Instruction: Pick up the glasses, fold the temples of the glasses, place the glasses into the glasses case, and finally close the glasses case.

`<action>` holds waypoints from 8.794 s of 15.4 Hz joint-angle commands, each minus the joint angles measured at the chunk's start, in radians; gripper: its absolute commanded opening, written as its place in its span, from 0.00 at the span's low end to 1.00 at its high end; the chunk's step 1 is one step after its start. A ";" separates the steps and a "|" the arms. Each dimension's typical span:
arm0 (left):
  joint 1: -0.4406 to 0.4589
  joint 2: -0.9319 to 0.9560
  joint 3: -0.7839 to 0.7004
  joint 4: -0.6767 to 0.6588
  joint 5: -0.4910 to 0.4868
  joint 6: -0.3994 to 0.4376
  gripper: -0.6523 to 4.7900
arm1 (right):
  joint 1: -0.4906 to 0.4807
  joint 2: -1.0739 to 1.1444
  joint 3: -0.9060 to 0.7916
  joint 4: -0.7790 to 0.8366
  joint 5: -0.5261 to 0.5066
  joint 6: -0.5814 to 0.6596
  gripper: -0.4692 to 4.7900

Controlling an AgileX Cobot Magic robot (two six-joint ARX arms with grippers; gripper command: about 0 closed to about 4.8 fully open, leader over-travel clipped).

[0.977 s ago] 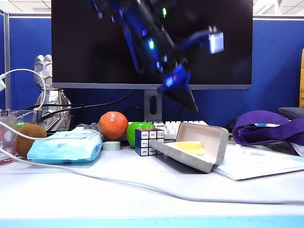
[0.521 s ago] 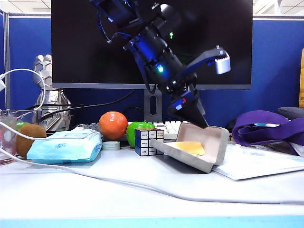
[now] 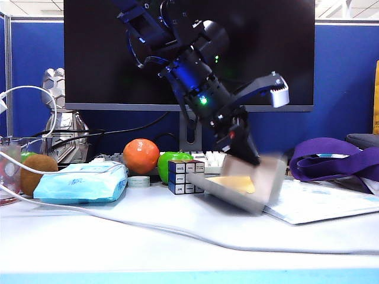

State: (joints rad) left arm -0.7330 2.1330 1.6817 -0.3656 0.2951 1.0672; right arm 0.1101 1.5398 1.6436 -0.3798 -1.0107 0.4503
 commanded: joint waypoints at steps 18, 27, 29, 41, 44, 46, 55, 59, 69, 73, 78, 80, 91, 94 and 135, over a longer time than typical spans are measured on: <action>0.023 -0.077 0.000 -0.146 -0.549 -0.299 0.11 | 0.001 -0.007 0.007 0.017 -0.003 -0.007 0.09; 0.066 -0.064 -0.008 -0.177 -0.428 -0.291 0.16 | 0.001 -0.007 0.007 0.017 -0.005 -0.007 0.09; 0.065 -0.064 -0.007 -0.197 -0.402 -0.294 0.18 | 0.001 -0.007 0.007 0.016 -0.005 -0.010 0.09; 0.060 -0.251 0.001 -0.239 -0.578 -0.688 0.21 | 0.005 0.010 0.006 -0.164 0.155 -0.298 0.09; 0.088 -0.293 0.002 -0.317 -0.658 -0.780 0.21 | 0.026 0.049 0.006 -0.176 0.164 -0.357 0.09; 0.129 -0.312 0.002 -0.380 -0.658 -0.874 0.21 | 0.069 0.089 0.006 -0.198 0.191 -0.471 0.09; 0.212 -0.320 0.001 -0.386 -0.579 -0.929 0.15 | 0.260 0.278 0.006 -0.456 0.476 -1.052 0.09; 0.233 -0.319 0.000 -0.365 -0.532 -0.930 0.15 | 0.326 0.366 0.006 -0.451 0.570 -1.115 0.09; 0.256 -0.319 -0.001 -0.338 -0.488 -0.938 0.15 | 0.352 0.456 -0.002 -0.513 0.560 -1.180 0.09; 0.256 -0.319 -0.001 -0.334 -0.476 -0.948 0.15 | 0.367 0.455 -0.053 -0.507 0.545 -1.220 0.09; 0.256 -0.319 -0.001 -0.335 -0.447 -0.966 0.15 | 0.418 0.455 -0.055 -0.497 0.626 -1.289 0.09; 0.256 -0.319 -0.001 -0.335 -0.447 -0.971 0.15 | 0.451 0.452 -0.055 -0.477 0.728 -1.293 0.09; 0.256 -0.319 -0.001 -0.335 -0.402 -0.975 0.15 | 0.514 0.413 -0.055 -0.423 0.863 -1.323 0.09; 0.256 -0.319 -0.001 -0.336 -0.402 -0.975 0.15 | 0.513 0.412 -0.055 -0.410 0.855 -1.338 0.09; 0.256 -0.318 -0.001 -0.344 -0.357 -0.996 0.15 | 0.497 0.393 -0.196 -0.194 0.848 -1.358 0.50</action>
State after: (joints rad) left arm -0.4778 1.8198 1.6783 -0.7162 -0.0662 0.0738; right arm 0.6067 1.9350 1.4437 -0.5743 -0.1570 -0.9192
